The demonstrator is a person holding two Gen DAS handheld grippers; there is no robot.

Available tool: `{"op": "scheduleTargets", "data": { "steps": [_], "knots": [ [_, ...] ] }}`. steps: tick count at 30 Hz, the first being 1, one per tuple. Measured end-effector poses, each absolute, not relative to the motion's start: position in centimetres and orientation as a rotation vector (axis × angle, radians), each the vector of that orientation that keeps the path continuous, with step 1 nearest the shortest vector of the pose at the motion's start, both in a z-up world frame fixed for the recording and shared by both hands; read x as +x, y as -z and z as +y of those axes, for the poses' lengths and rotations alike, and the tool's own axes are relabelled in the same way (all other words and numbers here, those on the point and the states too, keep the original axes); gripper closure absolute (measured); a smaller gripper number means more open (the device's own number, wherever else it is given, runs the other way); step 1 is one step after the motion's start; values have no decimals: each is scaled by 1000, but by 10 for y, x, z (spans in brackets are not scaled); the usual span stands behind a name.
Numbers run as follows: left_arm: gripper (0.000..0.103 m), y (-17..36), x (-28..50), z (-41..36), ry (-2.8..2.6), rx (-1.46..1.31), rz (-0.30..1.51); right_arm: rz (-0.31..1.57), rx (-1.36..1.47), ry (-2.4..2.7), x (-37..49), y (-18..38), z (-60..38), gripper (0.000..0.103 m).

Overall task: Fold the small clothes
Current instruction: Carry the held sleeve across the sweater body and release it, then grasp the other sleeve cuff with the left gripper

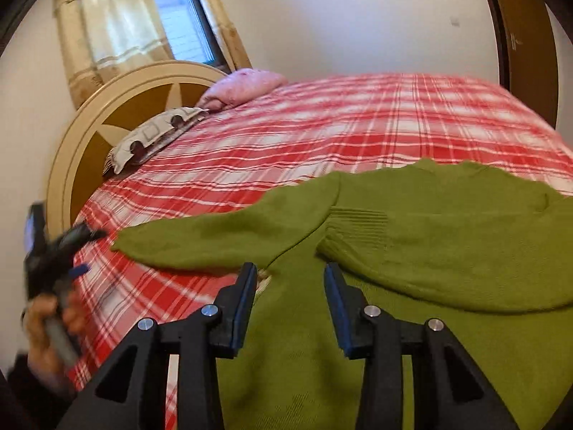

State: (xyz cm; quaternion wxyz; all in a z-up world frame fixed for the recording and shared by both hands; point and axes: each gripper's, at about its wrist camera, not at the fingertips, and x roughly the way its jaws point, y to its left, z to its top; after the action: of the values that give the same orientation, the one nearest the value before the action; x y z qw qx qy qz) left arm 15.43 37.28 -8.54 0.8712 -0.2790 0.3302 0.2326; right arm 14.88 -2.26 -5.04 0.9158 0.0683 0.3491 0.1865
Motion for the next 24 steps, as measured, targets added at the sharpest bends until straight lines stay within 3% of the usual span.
{"op": "scheduleTargets", "data": {
  "steps": [2,6,12,13,15,18,24],
  "knots": [
    [8,91,166,384,-489,-650,679,718,137,-397,134,50,-21,62],
    [37,116,200,395,-497,-688,797,743,131,-414,114,53,-21,62],
    [40,120,215,389,-504,-693,798,767,129,-393,105,55,-25,62],
    [45,122,218,388,-499,-695,798,772,140,-385,106,56,-27,62],
    [79,127,223,389,-509,-677,805,778,152,-377,107,55,-29,62],
    [88,130,222,395,-500,-683,782,778,155,-357,106,55,-33,62],
    [94,107,221,382,-479,-608,728,773,214,-300,104,52,-55,62]
  ]
}}
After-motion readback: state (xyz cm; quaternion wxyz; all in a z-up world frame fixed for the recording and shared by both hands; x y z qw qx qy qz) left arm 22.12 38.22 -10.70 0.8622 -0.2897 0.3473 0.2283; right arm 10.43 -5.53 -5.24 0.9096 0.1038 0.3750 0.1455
